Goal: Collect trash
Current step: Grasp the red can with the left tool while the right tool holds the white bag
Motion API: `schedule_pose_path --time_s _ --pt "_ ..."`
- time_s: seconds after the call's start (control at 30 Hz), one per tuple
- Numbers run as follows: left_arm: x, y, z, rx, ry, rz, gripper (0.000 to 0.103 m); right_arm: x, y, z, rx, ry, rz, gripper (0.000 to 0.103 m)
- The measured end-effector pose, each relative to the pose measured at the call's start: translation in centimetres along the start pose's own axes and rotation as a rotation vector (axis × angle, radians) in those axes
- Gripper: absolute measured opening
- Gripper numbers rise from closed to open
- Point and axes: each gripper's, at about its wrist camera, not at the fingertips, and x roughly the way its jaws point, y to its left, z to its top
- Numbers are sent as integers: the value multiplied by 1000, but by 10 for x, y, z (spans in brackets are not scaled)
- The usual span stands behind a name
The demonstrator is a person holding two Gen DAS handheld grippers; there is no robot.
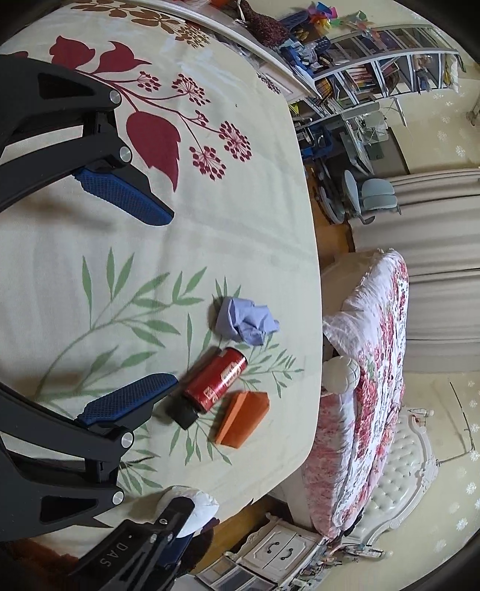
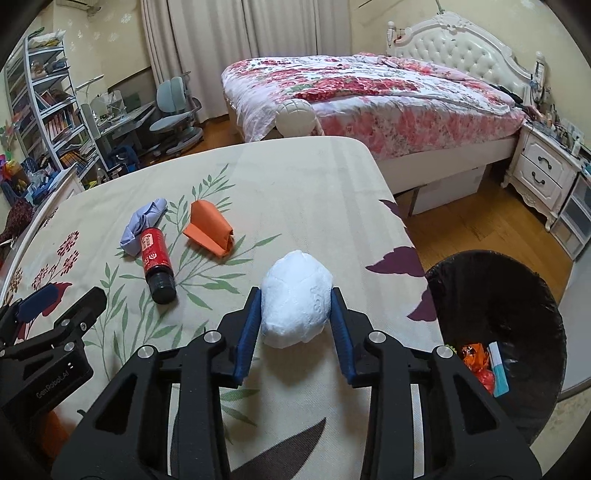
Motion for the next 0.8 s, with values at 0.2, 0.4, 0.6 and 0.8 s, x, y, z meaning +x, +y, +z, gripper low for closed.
schedule_pose_path --time_s 0.2,0.4,0.6,0.8 --pt "5 -22 11 13 -1 -5 82 0 -12 0 9 -2 31 36" --pt "21 -31 22 -3 18 9 82 2 -13 1 -7 -5 47 36" --pt "38 -33 23 0 70 1 82 3 -16 0 -3 -6 60 37" --pt "39 -28 17 -16 101 -37 48 3 -16 0 -4 -7 59 37"
